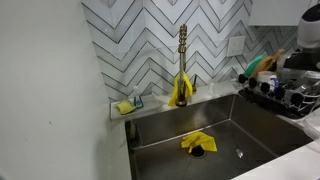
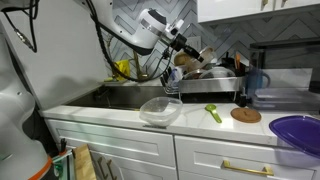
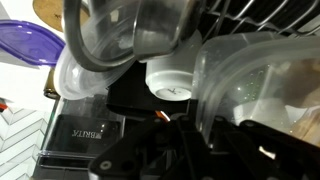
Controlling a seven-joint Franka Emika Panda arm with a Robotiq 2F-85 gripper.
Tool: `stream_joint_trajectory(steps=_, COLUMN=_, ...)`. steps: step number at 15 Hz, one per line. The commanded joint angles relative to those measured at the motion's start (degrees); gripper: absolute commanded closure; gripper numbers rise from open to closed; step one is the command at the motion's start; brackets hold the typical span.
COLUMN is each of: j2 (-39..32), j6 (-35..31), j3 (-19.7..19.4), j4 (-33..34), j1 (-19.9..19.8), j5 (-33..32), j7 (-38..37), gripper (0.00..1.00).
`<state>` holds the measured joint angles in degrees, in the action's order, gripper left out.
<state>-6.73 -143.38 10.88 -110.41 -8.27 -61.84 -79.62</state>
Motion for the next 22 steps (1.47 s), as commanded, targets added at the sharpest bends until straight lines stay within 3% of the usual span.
stream_joint_trajectory(steps=1, j2=-1.71, j6=3.09, j3=-4.87, j4=1.74, j1=6.20, j5=-3.75, j7=-5.84, gripper=0.99)
stream_joint_trajectory(steps=5, j2=-2.39, j6=5.15, j3=-6.45, j4=2.10, j1=9.22, j5=-3.78, j7=-7.66, gripper=0.99)
stream_joint_trajectory(steps=6, j2=-2.45, j6=5.54, j3=-6.70, j4=2.17, j1=9.69, j5=-3.84, j7=-8.23, gripper=0.88)
stream_joint_trajectory(steps=7, j2=-2.19, j6=4.94, j3=-6.86, j4=2.04, j1=9.68, j5=-2.09, j7=-7.58, gripper=0.68)
stream_joint_trajectory(steps=12, j2=2.34, j6=8.56, j3=-8.68, j4=0.97, j1=9.02, j5=0.07, j7=-4.78, gripper=0.33)
stream_joint_trajectory(steps=16, j2=7.74, j6=15.75, j3=-10.04, j4=-0.48, j1=8.31, j5=3.29, j7=0.31, gripper=0.02)
stream_joint_trajectory(steps=18, j2=10.72, j6=16.53, j3=-10.68, j4=-2.03, j1=7.77, j5=7.47, j7=5.45, gripper=0.00)
stream_joint_trajectory(steps=22, j2=17.87, j6=10.29, j3=-13.55, j4=-9.26, j1=6.43, j5=17.49, j7=24.09, gripper=0.00)
